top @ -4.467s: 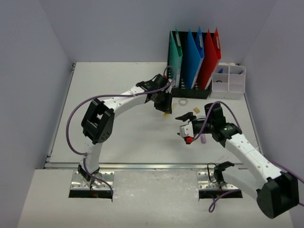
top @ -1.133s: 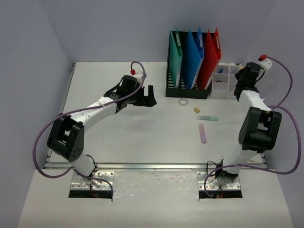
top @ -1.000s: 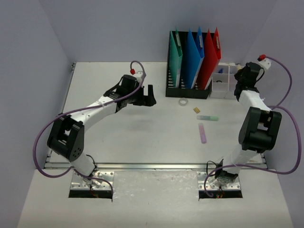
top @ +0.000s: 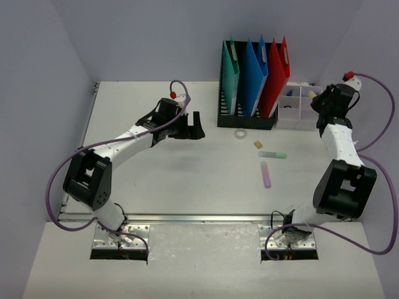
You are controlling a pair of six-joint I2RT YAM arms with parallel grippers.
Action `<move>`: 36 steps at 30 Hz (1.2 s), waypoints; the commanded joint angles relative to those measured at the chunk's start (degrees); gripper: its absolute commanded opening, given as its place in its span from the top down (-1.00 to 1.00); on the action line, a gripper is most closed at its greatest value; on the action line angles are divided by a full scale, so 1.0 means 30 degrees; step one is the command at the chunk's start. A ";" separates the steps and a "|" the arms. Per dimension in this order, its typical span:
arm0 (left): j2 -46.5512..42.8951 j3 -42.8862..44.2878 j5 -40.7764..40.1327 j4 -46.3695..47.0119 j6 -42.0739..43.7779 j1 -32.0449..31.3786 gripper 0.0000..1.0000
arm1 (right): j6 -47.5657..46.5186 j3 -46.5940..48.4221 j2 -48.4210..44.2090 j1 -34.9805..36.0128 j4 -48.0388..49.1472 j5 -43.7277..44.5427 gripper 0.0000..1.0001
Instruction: Organize the desk
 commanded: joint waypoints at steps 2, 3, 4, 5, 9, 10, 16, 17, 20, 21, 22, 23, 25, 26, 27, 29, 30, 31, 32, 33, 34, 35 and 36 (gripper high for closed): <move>0.0178 0.0479 0.0427 0.0709 -0.0233 0.0202 -1.00 | -0.0143 0.1860 0.0741 -0.0280 -0.2160 0.0544 1.00; 0.0178 0.0479 0.0412 0.0665 -0.0233 0.0202 -1.00 | -0.0011 0.2212 0.0904 -0.0295 -0.2772 0.0647 1.00; 0.0174 0.0476 0.0398 0.0634 -0.0237 0.0202 -1.00 | 0.0109 0.2528 0.1069 -0.0314 -0.3301 0.0741 1.00; 0.0160 0.0461 0.0383 0.0633 -0.0251 0.0202 -1.00 | 0.0196 0.2746 0.1242 -0.0343 -0.3608 0.0814 1.00; 0.0149 0.0421 0.0326 0.0649 -0.0291 0.0186 -1.00 | 0.0583 0.3721 0.2170 -0.0352 -0.4580 0.1231 1.00; 0.0156 0.0421 0.0313 0.0662 -0.0291 0.0181 -1.00 | 0.0702 0.3910 0.2395 -0.0372 -0.4759 0.1323 1.00; 0.0295 0.0507 0.0313 0.0662 -0.0321 0.0231 -1.00 | 0.1311 0.4496 0.3368 -0.0394 -0.4751 0.1602 1.00; 0.0367 0.0557 0.0313 0.0590 -0.0321 0.0231 -1.00 | 0.1583 0.4689 0.3658 -0.0394 -0.4825 0.1723 1.00; 0.0507 0.0698 0.0313 0.0545 -0.0321 0.0261 -1.00 | 0.2084 0.4854 0.4309 -0.0416 -0.4694 0.2097 1.00; 0.0541 0.0749 0.0313 0.0539 -0.0321 0.0261 -1.00 | 0.2283 0.4889 0.4445 -0.0394 -0.4688 0.2222 1.00; 0.0593 0.0784 0.0313 0.0510 -0.0321 0.0266 -1.00 | 0.2673 0.4947 0.4562 -0.0394 -0.4659 0.2391 1.00; 0.0624 0.0834 0.0313 0.0487 -0.0321 0.0290 -1.00 | 0.2929 0.5005 0.4705 -0.0398 -0.4632 0.2513 1.00; 0.0689 0.0860 0.0313 0.0486 -0.0334 0.0290 -1.00 | 0.3805 0.5121 0.5155 -0.0437 -0.4580 0.2566 1.00; 0.0709 0.0860 0.0313 0.0482 -0.0350 0.0290 -1.00 | 0.4162 0.5201 0.5323 -0.0452 -0.4543 0.2589 1.00; 0.0734 0.0860 0.0313 0.0458 -0.0350 0.0290 -1.00 | 0.4357 0.5369 0.5444 -0.0453 -0.4519 0.2542 1.00; 0.0734 0.0810 0.0292 0.0436 -0.0350 0.0290 -1.00 | 0.5051 0.5752 0.5904 -0.0503 -0.4547 0.2431 1.00; 0.0734 0.0802 0.0284 0.0428 -0.0350 0.0290 -1.00 | 0.5298 0.5977 0.6080 -0.0511 -0.4548 0.2384 1.00; 0.0734 0.0783 0.0284 0.0428 -0.0350 0.0290 -1.00 | 0.5580 0.6162 0.6265 -0.0530 -0.4586 0.2307 1.00; 0.0734 0.0773 0.0265 0.0428 -0.0350 0.0290 -1.00 | 0.5986 0.6395 0.6441 -0.0560 -0.4701 0.2163 1.00; 0.0716 0.0754 0.0217 0.0428 -0.0350 0.0309 -1.00 | 0.6376 0.6826 0.6747 -0.0589 -0.4846 0.2045 0.97; 0.0705 0.0743 0.0196 0.0428 -0.0350 0.0319 -1.00 | 0.6690 0.7108 0.6958 -0.0599 -0.4955 0.1975 0.95; 0.0687 0.0743 0.0160 0.0410 -0.0332 0.0319 -1.00 | 0.7099 0.7323 0.7108 -0.0635 -0.5022 0.1722 0.68; 0.0663 0.0730 0.0138 0.0412 -0.0321 0.0332 -1.00 | 0.7394 0.7489 0.7215 -0.0670 -0.5045 0.1332 0.43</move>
